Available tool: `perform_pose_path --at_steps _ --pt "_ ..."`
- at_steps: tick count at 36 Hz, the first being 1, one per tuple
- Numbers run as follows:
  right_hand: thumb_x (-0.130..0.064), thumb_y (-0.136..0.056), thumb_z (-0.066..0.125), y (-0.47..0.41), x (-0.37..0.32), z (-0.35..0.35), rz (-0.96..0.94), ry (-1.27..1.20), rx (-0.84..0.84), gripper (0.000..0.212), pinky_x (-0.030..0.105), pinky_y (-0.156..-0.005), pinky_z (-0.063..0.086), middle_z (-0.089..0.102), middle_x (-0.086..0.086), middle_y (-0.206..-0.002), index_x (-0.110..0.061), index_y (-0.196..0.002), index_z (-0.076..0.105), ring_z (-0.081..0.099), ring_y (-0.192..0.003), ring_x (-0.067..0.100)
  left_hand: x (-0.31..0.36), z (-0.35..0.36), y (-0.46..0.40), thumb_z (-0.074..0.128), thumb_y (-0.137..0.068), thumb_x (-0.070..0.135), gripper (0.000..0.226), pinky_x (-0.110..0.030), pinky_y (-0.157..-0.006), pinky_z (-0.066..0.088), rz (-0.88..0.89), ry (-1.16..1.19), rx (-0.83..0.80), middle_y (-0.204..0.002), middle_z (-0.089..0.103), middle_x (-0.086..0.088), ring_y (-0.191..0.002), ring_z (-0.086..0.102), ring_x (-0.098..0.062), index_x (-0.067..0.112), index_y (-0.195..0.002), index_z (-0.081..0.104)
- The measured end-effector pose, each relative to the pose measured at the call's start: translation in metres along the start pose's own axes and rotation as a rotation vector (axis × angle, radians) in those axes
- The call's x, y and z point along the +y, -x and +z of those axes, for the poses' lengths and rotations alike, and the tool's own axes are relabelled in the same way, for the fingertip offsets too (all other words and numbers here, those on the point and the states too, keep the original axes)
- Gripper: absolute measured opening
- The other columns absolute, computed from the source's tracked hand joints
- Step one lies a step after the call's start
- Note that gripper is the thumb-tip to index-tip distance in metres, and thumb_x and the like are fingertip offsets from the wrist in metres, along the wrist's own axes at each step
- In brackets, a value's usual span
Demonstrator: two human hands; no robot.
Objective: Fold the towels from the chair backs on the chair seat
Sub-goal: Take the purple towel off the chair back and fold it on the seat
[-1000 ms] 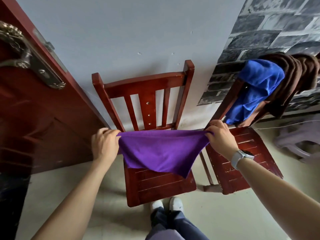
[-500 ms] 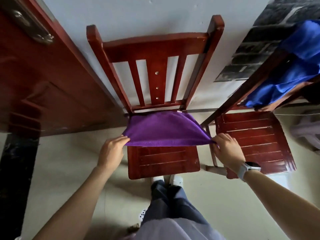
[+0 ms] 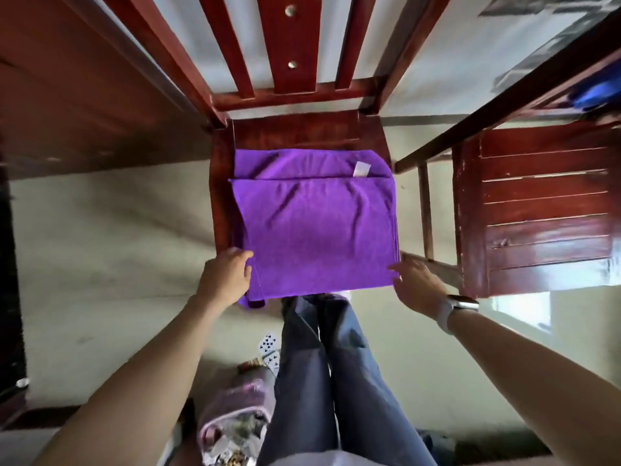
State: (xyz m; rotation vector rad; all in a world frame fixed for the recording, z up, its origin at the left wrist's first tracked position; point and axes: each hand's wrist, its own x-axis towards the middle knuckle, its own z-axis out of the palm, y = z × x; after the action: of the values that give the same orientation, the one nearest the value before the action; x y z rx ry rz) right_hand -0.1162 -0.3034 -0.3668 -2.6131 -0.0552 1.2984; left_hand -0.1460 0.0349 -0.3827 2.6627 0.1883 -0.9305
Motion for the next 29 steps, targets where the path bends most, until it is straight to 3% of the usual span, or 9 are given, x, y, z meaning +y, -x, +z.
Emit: perform_pose_path --at_steps 4,9,13,20,23,27,29 --pt "-0.006 -0.090 0.042 -0.049 -0.015 -0.015 -0.061 -0.031 0.106 0.040 0.036 -0.096 0.041 0.050 0.008 -0.132 -0.016 -0.127 0.053 0.044 -0.122 0.029 -0.001 -0.004 -0.050 0.053 -0.085 0.005 0.030 -0.046 -0.086 0.048 0.063 0.063 0.168 -0.115 0.059 -0.018 -0.104 0.056 -0.038 0.003 -0.115 0.059" --pt "-0.005 -0.088 0.043 -0.098 -0.034 -0.039 -0.110 0.020 0.337 0.043 0.045 -0.091 0.039 0.042 0.012 -0.136 -0.014 -0.130 0.049 0.037 -0.123 0.033 0.007 -0.017 -0.107 0.056 -0.083 0.005 0.032 -0.050 -0.081 0.048 0.164 -0.038 0.345 -0.112 0.058 -0.020 -0.098 0.054 -0.041 0.002 -0.115 0.059" --pt "-0.005 -0.085 0.045 -0.129 -0.039 -0.055 -0.173 0.124 0.456 0.047 0.047 -0.094 0.035 0.041 0.010 -0.138 -0.017 -0.131 0.047 0.037 -0.123 0.034 0.012 -0.023 -0.130 0.058 -0.084 0.011 0.034 -0.049 -0.081 0.042 0.155 -0.175 0.328 -0.112 0.058 -0.017 -0.102 0.052 -0.039 0.006 -0.118 0.056" --pt "-0.021 -0.091 0.044 -0.154 -0.037 -0.067 -0.074 0.217 0.354 0.036 0.045 -0.097 0.030 0.048 0.011 -0.131 -0.014 -0.125 0.049 0.038 -0.121 0.031 -0.008 -0.034 -0.140 0.063 -0.083 0.021 0.030 -0.048 -0.089 0.036 -0.057 -0.228 0.252 -0.109 0.055 -0.018 -0.107 0.047 -0.037 0.009 -0.110 0.060" --pt "-0.023 -0.089 0.044 -0.154 -0.036 -0.071 -0.088 0.211 0.297 0.033 0.044 -0.096 0.030 0.051 0.013 -0.127 -0.012 -0.119 0.055 0.041 -0.117 0.032 -0.018 -0.041 -0.143 0.064 -0.082 0.021 0.030 -0.049 -0.093 0.035 -0.038 -0.168 0.171 -0.114 0.050 -0.018 -0.112 0.042 -0.037 0.007 -0.109 0.060" --pt "-0.026 -0.080 0.045 -0.149 -0.033 -0.080 -0.143 0.089 0.402 0.035 0.043 -0.091 0.034 0.053 0.016 -0.116 -0.008 -0.103 0.063 0.044 -0.112 0.035 -0.020 -0.052 -0.147 0.066 -0.074 0.011 0.014 -0.046 -0.093 0.034 0.064 -0.059 0.168 -0.112 0.049 -0.010 -0.110 0.040 -0.032 0.010 -0.088 0.062" --pt "-0.028 -0.074 0.044 -0.150 -0.031 -0.085 -0.207 0.130 0.434 0.035 0.044 -0.091 0.035 0.051 0.014 -0.124 -0.006 -0.093 0.066 0.044 -0.115 0.035 -0.017 -0.058 -0.150 0.066 -0.070 0.008 0.013 -0.044 -0.090 0.035 0.130 -0.030 0.181 -0.114 0.050 -0.008 -0.111 0.041 -0.032 0.010 -0.081 0.059"
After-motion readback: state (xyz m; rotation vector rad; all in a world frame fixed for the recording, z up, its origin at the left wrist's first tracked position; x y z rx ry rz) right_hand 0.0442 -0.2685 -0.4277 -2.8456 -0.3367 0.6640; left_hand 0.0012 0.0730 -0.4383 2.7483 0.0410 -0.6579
